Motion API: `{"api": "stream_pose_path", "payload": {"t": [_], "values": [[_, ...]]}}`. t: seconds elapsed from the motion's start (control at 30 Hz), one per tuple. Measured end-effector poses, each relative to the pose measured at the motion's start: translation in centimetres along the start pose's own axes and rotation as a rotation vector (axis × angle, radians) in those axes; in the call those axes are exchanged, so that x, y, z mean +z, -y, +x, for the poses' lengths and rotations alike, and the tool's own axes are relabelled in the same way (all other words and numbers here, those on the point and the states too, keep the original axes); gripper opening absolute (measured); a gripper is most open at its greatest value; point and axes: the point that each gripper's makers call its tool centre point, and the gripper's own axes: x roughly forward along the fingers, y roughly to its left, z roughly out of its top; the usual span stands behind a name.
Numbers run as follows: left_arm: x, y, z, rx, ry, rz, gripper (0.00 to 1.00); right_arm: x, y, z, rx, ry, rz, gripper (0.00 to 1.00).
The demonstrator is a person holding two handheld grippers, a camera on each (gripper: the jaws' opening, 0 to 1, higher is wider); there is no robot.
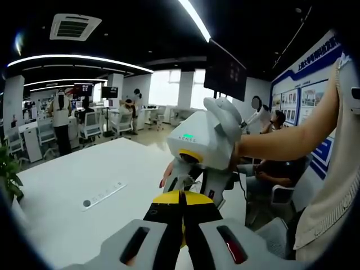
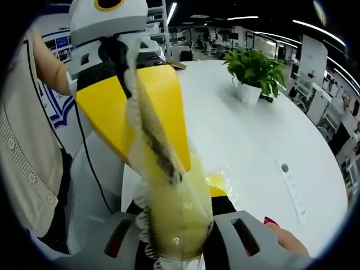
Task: Compare the silicone blocks by pressing each to a similar depth, holding the contact briefly, and releasing to observe deformation and rebound differences across the visible hardness samples.
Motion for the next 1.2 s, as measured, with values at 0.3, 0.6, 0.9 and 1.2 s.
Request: {"api": "stream_pose_path", "payload": {"t": [0.3,0.6,0.9,1.2], "values": [[-0.19,-0.13,-0.19,0.002,0.000,-0.009,0.00,0.15,-0.03,0.31,-0.006,0.006,-0.030,0.20],[-0.27,0.03,-0.04,0.000,-0.005,-0.006,0.00,-0.06,-0.23,0.37,0.001,-0.001,-0.023,0.22],[-0.38,0.08,0.00,-0.001,-0.004,-0.008,0.00,-0.30,-0.33,0.40,0.006,-0.006,-0.018,0.23],[-0.29,0.09,0.00,-0.004,0.000,-0.013,0.00,-0.33,-0.37,0.29,0.012,-0.008,-0.010,0.25]]}}
